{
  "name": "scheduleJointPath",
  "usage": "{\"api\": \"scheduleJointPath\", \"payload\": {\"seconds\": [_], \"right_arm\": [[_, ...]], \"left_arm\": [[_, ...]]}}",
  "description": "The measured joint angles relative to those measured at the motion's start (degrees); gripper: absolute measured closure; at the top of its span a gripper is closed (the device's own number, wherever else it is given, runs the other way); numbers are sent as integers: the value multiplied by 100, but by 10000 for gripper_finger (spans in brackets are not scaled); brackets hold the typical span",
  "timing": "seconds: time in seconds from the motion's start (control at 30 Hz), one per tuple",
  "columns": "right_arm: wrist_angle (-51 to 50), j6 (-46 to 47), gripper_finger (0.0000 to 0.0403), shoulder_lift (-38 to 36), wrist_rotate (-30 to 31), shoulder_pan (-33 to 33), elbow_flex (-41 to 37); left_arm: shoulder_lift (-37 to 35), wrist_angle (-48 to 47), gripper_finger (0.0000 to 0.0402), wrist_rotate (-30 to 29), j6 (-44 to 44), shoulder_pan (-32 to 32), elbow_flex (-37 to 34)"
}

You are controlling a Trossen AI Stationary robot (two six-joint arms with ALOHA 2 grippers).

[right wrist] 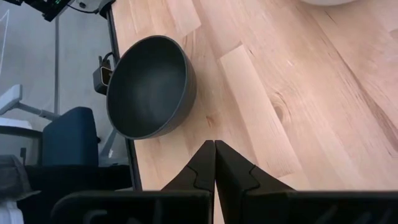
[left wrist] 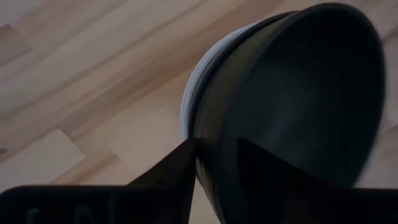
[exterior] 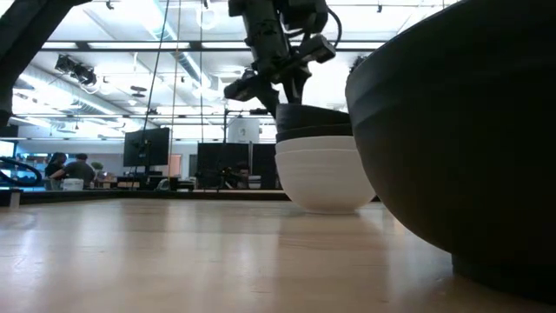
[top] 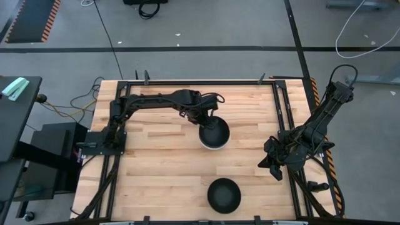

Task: Nest bowls inside each other
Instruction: Stack the left black bowl on the black bowl, then stack the black bowl on the black bowl

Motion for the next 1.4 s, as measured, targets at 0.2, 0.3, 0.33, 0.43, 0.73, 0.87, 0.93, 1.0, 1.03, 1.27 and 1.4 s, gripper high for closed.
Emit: {"api": "scheduleJointPath", "payload": {"seconds": [0.2, 0.3, 0.33, 0.43, 0.73, 0.87, 0.93, 1.0, 1.03, 1.27, 1.4], "right_arm": [[5, 18, 390, 70, 2, 0, 0], [5, 48, 390, 130, 0, 1, 0], [7, 54, 390, 149, 0, 0, 0], [5, 125, 390, 193, -2, 2, 0], [0, 135, 390, 197, -2, 1, 0], [-2, 131, 390, 197, -2, 1, 0], [-3, 84, 390, 197, -1, 2, 0], [-4, 46, 390, 197, -2, 2, 0], [-4, 43, 390, 197, -1, 2, 0], [-6, 39, 390, 198, -2, 2, 0], [-6, 30, 390, 199, -2, 1, 0]], "left_arm": [[1, -307, 263, -7, 236, 65, 305], [5, -485, 256, -21, 243, 141, 448], [5, -517, 254, -21, 244, 167, 505], [9, -690, 250, -23, 244, 222, 680], [-1, -781, 264, -16, 243, -3, 1245], [26, -1066, 285, 18, 242, -139, 1216], [58, -1073, 299, 14, 240, -173, 1146], [86, -1044, 313, 3, 221, -193, 1079], [82, -966, 320, 3, 192, -208, 1033], [66, -832, 363, 2, 94, -215, 545], [73, -785, 378, 1, 85, -211, 359]]}}
